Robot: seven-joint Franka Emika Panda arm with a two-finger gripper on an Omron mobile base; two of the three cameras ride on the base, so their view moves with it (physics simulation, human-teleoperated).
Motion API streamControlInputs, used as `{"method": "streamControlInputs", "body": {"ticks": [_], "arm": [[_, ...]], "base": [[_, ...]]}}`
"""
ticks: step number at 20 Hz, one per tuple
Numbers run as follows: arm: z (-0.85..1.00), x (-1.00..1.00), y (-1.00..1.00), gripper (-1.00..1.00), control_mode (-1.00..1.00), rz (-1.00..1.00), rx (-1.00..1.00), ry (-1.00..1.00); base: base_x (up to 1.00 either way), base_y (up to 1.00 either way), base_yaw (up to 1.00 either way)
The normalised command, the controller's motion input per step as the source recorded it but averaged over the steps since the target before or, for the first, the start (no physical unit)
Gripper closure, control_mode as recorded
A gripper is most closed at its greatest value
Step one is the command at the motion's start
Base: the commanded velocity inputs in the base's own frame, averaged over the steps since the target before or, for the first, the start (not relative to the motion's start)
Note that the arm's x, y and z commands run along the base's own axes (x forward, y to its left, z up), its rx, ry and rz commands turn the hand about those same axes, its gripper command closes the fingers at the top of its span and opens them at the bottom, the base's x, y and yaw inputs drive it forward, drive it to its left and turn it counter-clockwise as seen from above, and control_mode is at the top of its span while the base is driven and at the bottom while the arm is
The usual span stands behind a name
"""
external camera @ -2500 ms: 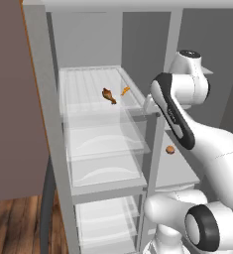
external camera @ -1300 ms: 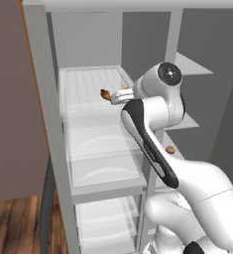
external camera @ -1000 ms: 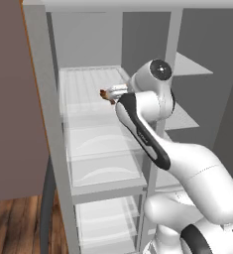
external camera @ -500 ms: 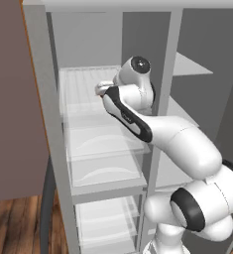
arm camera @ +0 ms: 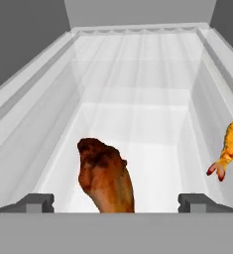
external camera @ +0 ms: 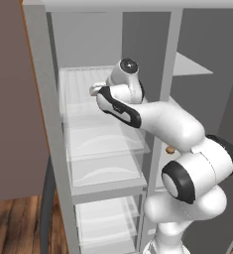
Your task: There's a chicken drumstick in the fridge that needs to be moved to the freezer for freezing. Pick up the chicken drumstick from the fridge, place it on any shelf in the freezer, and close the fridge and freezer doors when done.
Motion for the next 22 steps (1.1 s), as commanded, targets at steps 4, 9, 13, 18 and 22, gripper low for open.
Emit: {"method": "streamControlInputs", "body": {"ticks": [4,9,13,18,22], "arm": [[-0.09,0.34,0.00,-1.00,-1.00,0.01,0.00,0.07],[-0.12,0.31,0.02,-1.00,-1.00,0.00,0.00,0.07],[-0.19,0.22,0.04,-1.00,-1.00,0.00,0.00,0.00],[-0.45,0.01,0.15,-1.00,-1.00,0.01,0.00,0.00],[-0.46,0.00,0.18,1.00,-1.00,0.02,0.00,0.00]], "base": [[0.00,0.00,0.00],[0.00,0.00,0.00],[0.00,0.00,0.00],[0.00,0.00,0.00],[0.00,0.00,0.00]]}}
